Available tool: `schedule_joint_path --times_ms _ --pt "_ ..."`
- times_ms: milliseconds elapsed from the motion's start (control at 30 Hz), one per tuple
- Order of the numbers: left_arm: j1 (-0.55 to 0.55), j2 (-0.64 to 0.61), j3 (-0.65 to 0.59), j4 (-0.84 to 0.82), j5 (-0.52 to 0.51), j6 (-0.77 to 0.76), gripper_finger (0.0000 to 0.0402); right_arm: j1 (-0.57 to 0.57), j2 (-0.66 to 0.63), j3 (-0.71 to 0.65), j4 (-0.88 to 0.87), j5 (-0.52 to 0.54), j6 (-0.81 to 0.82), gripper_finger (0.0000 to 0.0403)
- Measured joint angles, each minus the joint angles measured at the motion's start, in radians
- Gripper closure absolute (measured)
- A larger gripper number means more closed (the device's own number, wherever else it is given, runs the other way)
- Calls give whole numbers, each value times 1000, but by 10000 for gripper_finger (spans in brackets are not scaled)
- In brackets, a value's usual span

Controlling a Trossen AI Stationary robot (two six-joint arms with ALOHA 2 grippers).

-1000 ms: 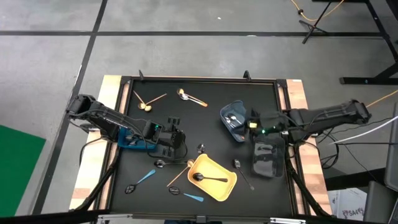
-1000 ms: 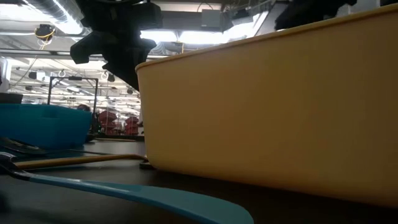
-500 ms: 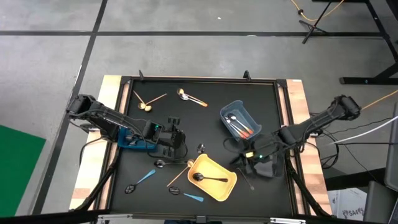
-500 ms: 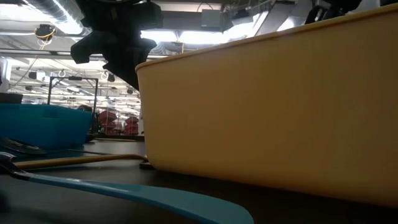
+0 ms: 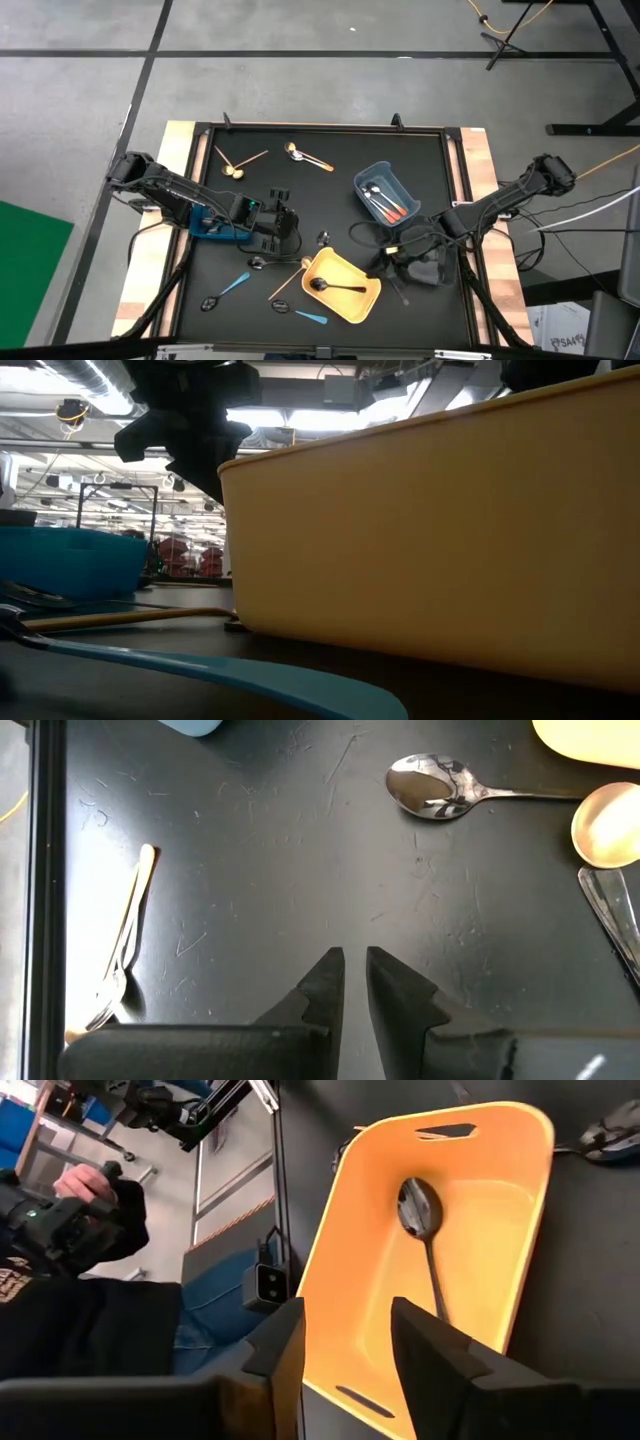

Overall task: Sort silverware by color (type)
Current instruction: Put the black spoon into the yellow bin

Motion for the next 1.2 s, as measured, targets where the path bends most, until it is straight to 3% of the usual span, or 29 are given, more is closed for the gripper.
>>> schedule_joint_path --times_ms 233,433,567,733,867,1200 --pt "0 0 0 0 0 0 362 0 5 0 -2 28 19 269" --pt "0 0 0 0 0 0 362 29 2 3 -36 -18 188 281" --pt "0 0 0 0 0 0 362 90 5 85 -284 16 261 293" --pt "0 0 0 1 0 0 362 185 5 216 -577 170 365 305" --pt "0 0 0 15 0 0 362 246 31 252 -604 279 388 306" --pt "0 0 0 23 0 1 362 264 230 251 -628 237 380 307"
